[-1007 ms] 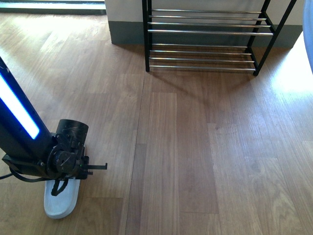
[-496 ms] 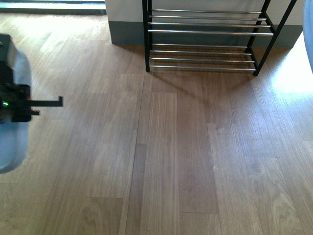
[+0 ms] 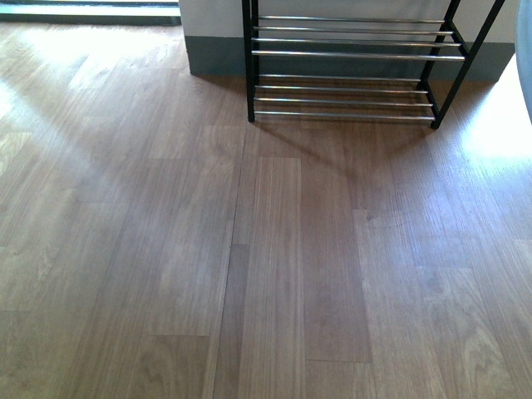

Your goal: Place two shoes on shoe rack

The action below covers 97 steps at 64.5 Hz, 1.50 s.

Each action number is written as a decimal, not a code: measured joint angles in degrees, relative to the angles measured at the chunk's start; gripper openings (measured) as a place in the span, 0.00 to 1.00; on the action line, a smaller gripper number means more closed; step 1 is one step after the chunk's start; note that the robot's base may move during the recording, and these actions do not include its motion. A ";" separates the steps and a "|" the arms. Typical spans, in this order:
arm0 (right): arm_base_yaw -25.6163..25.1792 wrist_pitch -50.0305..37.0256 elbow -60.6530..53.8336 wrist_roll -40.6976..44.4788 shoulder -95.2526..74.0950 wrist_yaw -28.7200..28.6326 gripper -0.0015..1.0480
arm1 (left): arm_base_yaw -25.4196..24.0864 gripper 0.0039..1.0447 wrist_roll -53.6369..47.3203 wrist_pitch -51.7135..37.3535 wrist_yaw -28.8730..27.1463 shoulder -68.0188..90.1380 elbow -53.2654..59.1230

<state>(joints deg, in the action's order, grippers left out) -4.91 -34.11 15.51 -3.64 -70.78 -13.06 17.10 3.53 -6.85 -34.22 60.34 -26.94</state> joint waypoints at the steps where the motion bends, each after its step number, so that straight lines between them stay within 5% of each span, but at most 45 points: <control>1: 0.00 0.00 0.00 0.00 0.00 0.00 0.01 | 0.39 0.02 0.04 0.74 -0.50 -1.01 0.11; 97: 0.13 0.00 -0.04 0.00 0.02 -0.26 0.01 | 2.71 0.02 0.55 4.13 -2.25 -6.69 1.07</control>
<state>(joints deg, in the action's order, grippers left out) -4.78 -34.11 15.46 -3.64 -70.76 -13.32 19.81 4.08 -2.72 -36.47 53.65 -25.87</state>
